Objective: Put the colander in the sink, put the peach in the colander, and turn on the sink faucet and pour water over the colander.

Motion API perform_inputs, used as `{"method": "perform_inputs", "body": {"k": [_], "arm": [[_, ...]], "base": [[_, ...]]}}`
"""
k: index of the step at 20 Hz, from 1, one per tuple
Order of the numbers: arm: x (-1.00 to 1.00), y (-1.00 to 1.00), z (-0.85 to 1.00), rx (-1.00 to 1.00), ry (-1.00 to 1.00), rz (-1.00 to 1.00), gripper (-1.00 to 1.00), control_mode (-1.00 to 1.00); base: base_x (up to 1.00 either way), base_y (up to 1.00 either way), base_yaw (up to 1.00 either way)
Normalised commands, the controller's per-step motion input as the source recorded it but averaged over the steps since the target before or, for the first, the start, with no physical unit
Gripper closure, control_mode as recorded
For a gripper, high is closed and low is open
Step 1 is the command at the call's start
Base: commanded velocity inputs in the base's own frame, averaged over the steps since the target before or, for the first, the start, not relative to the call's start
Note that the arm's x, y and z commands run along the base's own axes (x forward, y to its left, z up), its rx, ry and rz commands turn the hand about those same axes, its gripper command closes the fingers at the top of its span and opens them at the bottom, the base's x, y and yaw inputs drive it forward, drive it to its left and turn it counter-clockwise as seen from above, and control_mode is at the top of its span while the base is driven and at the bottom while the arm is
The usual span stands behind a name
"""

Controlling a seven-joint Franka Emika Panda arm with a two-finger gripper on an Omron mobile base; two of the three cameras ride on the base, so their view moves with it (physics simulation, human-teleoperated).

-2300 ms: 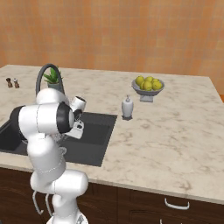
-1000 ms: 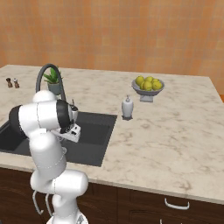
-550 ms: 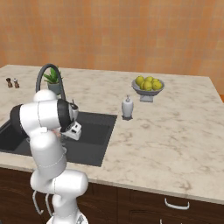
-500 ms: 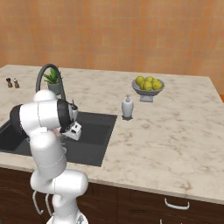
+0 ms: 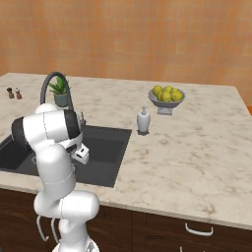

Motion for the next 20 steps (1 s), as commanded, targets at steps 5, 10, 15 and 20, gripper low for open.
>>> {"method": "perform_inputs", "body": {"k": [5,10,15,20], "arm": [[-0.42,0.06,-0.26,0.00,0.00,-0.03,1.00,-1.00],[-0.14,0.01,-0.21,0.02,0.00,-0.06,1.00,-1.00],[0.00,-0.02,-0.31,0.00,0.00,-0.07,1.00,-1.00],[0.00,-0.09,-0.30,0.00,-0.05,-0.04,1.00,-1.00]], "base": [[0.00,0.00,0.00],[0.00,0.00,0.00],[0.00,0.00,0.00],[0.00,0.00,0.00]]}}
